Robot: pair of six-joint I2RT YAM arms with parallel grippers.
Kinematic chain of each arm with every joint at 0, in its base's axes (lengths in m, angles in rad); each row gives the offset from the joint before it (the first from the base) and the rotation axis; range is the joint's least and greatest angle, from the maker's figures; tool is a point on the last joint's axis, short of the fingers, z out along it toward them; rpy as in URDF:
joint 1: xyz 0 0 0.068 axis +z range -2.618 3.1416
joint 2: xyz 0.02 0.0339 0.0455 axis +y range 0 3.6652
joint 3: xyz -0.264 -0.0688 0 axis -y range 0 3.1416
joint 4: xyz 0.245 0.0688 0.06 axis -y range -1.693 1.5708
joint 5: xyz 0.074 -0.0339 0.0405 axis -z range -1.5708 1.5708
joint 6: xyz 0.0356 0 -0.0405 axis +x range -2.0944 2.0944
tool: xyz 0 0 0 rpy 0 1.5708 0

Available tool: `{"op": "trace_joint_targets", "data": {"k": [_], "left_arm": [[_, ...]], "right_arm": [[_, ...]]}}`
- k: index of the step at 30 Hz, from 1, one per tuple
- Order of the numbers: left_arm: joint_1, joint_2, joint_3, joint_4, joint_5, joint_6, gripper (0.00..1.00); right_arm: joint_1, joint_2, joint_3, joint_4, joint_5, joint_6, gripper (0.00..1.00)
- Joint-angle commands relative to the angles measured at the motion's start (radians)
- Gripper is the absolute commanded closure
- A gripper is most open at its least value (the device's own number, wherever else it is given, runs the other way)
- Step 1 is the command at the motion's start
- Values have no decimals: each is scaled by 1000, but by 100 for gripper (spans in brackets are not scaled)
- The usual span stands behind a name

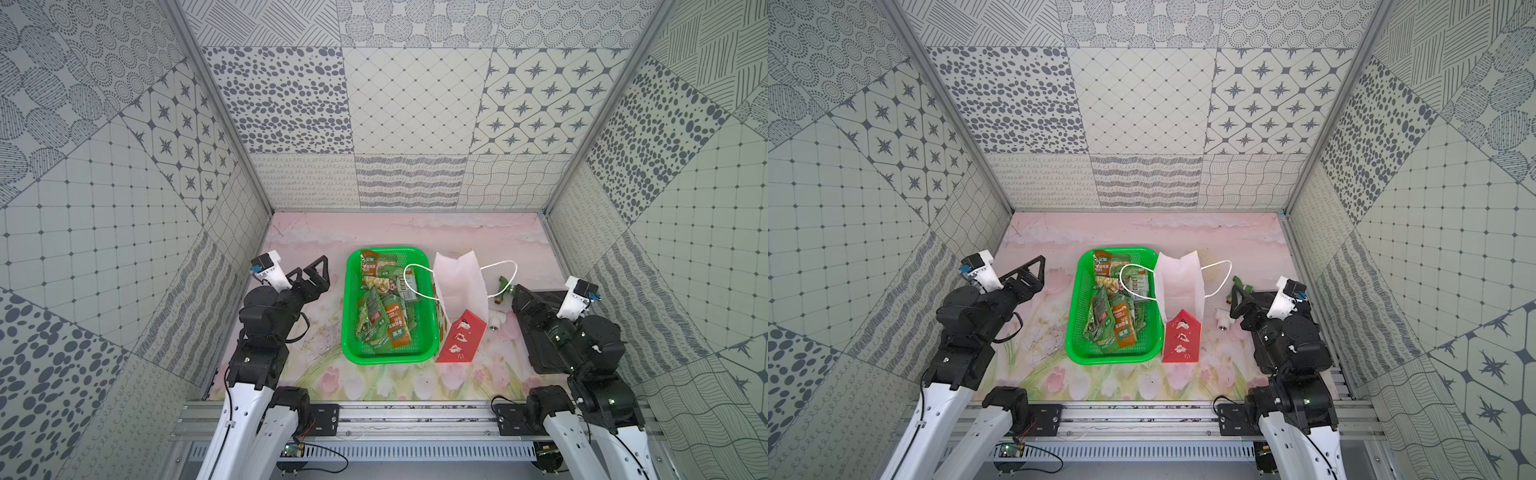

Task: Place the condiment packets inside the bag
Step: Pick up the paper bag from the center of the board.

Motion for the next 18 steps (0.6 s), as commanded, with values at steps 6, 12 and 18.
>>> {"op": "trace_joint_targets", "data": {"k": [6,12,18], "left_arm": [[-4,65,39,-77,397,-323,1],[-53,209,110,14,584,-379,1],[-235,322,217,-54,537,-289,3]], "right_arm": [[-1,59,87,-8,-229,113,3],[0,199,154,70,-393,155,3],[1,356,200,142,-535,208,5]]}}
